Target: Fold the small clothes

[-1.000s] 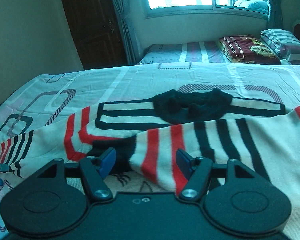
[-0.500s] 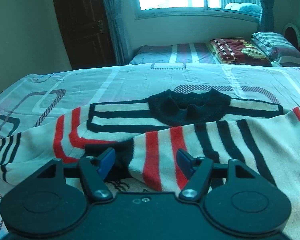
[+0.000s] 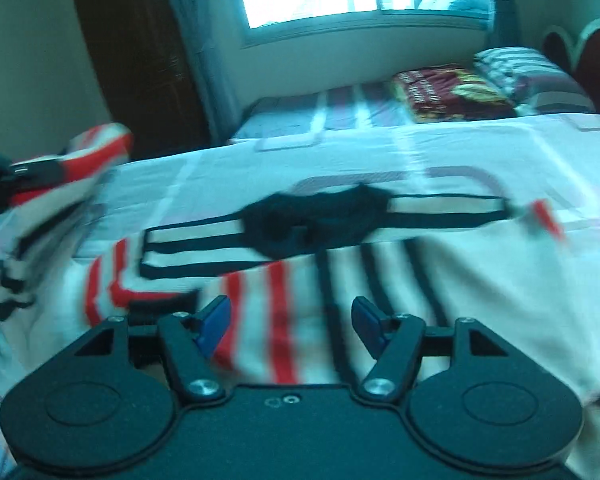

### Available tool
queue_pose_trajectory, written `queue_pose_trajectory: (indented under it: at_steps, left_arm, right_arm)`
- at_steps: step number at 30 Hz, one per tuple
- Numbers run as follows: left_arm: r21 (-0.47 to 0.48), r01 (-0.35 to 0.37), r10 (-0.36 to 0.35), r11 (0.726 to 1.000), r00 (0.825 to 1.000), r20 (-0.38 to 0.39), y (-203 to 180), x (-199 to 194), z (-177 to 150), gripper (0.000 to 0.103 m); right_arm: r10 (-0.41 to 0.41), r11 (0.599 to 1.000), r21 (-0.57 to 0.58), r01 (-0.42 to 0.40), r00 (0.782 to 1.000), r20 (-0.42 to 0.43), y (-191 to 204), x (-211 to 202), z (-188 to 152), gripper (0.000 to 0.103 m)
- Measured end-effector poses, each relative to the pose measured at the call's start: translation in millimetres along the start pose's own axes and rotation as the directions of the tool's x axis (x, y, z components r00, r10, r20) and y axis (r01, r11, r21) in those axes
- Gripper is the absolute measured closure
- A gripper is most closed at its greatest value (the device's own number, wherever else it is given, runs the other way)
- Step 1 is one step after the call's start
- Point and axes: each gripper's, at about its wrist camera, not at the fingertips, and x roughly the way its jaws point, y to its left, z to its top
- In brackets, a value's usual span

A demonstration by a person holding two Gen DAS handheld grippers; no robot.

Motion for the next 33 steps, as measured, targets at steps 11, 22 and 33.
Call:
queue_pose_trajectory:
  at_steps: [11,22,33]
  left_arm:
    - [0.132,0.013,0.027,0.991,0.955,-0.294,-87.4,61.1,-59.3,0.041]
    - [0.189,-0.049,0.085,0.981,0.978,-0.189,-92.7,23.8,-42.4,0.014]
    - [0.168,-0.232,0.263,0.958,0.946,-0.188,-38.0,35.0,-48.2,0.014]
  right_arm:
    - [-0.081,0.988,0.129,0.084,0.996,-0.032,-89.5,-25.9,-18.8,0.032]
    - [-0.154,0.986,0.058,0.156,0.988,-0.024,-89.3,-33.1,-9.2,0.030]
    - [-0.165,0.986,0.001,0.165,0.986,0.013,-81.5,-35.8,0.1,0.026]
